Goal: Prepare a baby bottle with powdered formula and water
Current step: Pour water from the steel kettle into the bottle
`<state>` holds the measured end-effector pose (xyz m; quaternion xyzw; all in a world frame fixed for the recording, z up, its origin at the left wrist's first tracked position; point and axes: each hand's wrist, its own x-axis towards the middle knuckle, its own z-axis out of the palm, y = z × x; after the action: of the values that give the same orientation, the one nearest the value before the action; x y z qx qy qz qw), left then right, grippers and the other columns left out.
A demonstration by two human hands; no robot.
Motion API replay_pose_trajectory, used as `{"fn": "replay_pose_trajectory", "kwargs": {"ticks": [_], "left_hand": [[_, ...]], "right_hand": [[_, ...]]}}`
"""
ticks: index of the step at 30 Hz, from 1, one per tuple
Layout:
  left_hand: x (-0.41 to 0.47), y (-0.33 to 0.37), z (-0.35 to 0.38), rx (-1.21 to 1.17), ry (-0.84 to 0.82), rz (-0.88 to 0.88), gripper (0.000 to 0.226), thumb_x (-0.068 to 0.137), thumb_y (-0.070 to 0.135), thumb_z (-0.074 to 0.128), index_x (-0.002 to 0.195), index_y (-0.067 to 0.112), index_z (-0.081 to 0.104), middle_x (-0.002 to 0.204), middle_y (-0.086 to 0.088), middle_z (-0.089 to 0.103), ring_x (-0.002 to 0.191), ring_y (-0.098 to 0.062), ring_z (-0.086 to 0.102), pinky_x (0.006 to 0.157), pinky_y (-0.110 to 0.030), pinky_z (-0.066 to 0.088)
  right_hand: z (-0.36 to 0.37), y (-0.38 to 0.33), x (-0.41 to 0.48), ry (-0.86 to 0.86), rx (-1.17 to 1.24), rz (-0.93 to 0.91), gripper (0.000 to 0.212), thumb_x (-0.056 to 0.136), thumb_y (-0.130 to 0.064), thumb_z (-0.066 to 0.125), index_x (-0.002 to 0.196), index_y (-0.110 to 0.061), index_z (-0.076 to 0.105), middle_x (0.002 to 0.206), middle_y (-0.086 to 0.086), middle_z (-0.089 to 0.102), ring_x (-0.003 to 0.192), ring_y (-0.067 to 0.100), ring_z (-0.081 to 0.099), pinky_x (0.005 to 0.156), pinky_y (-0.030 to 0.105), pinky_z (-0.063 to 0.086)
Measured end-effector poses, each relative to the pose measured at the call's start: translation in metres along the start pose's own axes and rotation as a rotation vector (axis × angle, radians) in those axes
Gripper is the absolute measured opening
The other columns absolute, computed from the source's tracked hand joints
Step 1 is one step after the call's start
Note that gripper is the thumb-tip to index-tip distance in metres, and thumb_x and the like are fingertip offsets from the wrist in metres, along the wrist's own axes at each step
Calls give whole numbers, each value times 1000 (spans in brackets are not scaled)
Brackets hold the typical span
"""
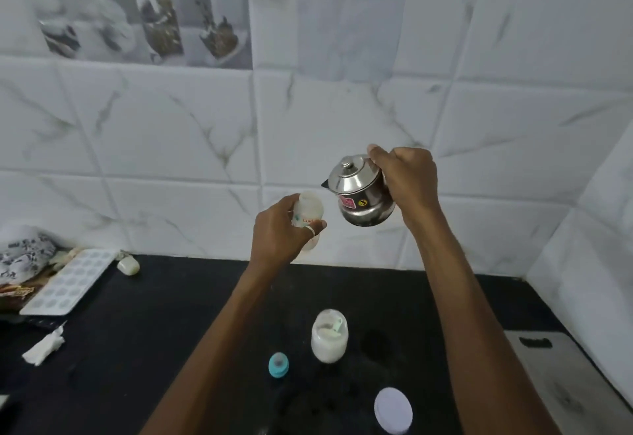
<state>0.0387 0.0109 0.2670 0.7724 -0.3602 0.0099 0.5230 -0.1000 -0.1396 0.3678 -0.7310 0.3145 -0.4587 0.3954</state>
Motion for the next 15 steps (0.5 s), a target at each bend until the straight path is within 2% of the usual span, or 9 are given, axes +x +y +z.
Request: {"fn": "replay_pose_trajectory", "kwargs": {"ticks": [5, 8, 12, 15], "left_hand": [[3, 10, -22, -28, 21, 38, 71, 72, 45, 88, 133, 21, 62, 118, 2, 71, 101, -16, 67, 89, -29, 55], [4, 12, -33, -35, 27, 43, 69, 71, 46, 88, 131, 23, 63, 115, 3, 72, 99, -15, 68, 90, -34, 57], [6, 12, -42, -21, 37, 44, 69, 71, 48, 87, 131, 23, 63, 112, 3, 73, 99, -17, 69, 90, -37, 58], [6, 12, -46, -13, 37, 31, 71, 71, 49, 87, 132, 22, 63, 114, 3, 73, 101, -18, 69, 91, -38, 57]], "right_hand": [[18, -41, 1, -39, -189, -143, 52, 85, -41, 69, 54, -13, 39, 54, 4, 36, 54, 18, 36, 58, 32, 36], [27, -60, 5, -54, -293, -197, 50, 83, -39, 69, 52, -14, 40, 49, -1, 36, 51, 17, 36, 55, 30, 35], [35, -80, 11, -73, -385, -239, 42, 79, -39, 69, 53, -13, 49, 54, -2, 51, 54, 17, 48, 55, 29, 38], [41, -89, 13, -103, -445, -282, 42, 76, -36, 70, 49, -16, 46, 53, -4, 53, 53, 13, 48, 54, 28, 37]]}}
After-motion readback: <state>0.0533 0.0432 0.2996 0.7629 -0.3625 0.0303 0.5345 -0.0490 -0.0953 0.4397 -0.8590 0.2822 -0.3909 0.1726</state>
